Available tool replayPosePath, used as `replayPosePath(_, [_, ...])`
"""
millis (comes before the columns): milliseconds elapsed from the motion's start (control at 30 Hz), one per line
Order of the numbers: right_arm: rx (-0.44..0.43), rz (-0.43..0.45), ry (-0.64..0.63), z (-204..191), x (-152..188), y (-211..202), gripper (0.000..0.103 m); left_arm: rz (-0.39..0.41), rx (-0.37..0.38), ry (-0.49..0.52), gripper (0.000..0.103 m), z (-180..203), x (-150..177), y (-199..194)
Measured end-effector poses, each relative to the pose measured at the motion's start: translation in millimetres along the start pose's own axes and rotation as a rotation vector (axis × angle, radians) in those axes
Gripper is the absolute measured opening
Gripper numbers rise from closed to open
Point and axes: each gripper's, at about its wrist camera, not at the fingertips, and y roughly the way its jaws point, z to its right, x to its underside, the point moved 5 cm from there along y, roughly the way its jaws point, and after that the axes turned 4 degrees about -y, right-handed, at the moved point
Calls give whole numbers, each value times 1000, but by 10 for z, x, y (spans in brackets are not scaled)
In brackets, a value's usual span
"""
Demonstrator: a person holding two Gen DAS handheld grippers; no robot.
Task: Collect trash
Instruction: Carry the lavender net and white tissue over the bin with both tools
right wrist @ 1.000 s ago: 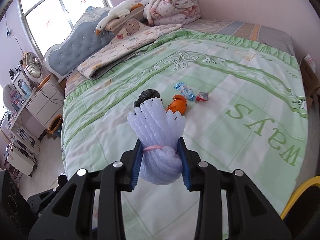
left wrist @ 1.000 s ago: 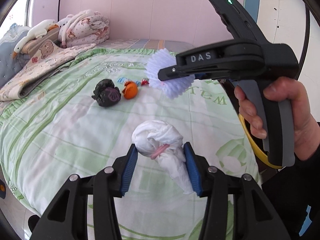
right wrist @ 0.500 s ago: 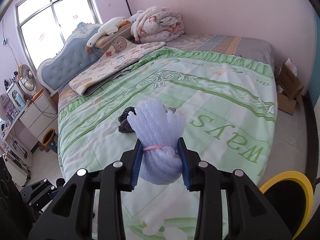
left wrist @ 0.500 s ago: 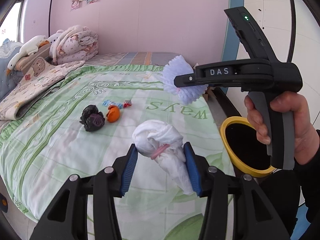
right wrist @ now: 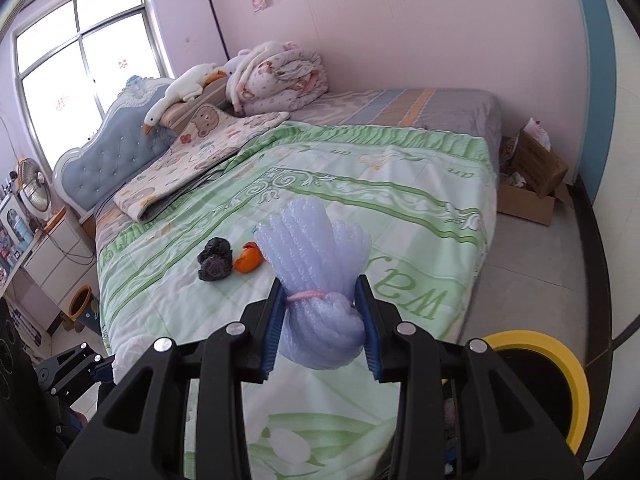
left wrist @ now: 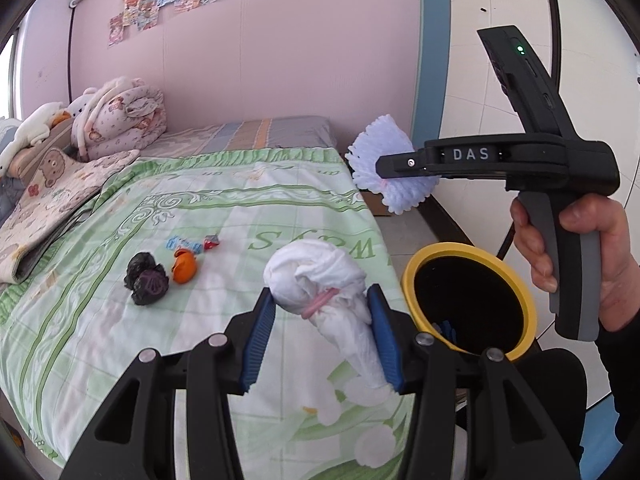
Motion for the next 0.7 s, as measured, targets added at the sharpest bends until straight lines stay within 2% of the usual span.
replayPosePath(400, [89, 38, 73, 712, 236, -480, 33, -9, 66, 76, 45, 554, -160, 212])
replayPosePath(700, [137, 35, 134, 1173, 516, -683, 34, -36, 115, 127, 45, 968, -144, 418])
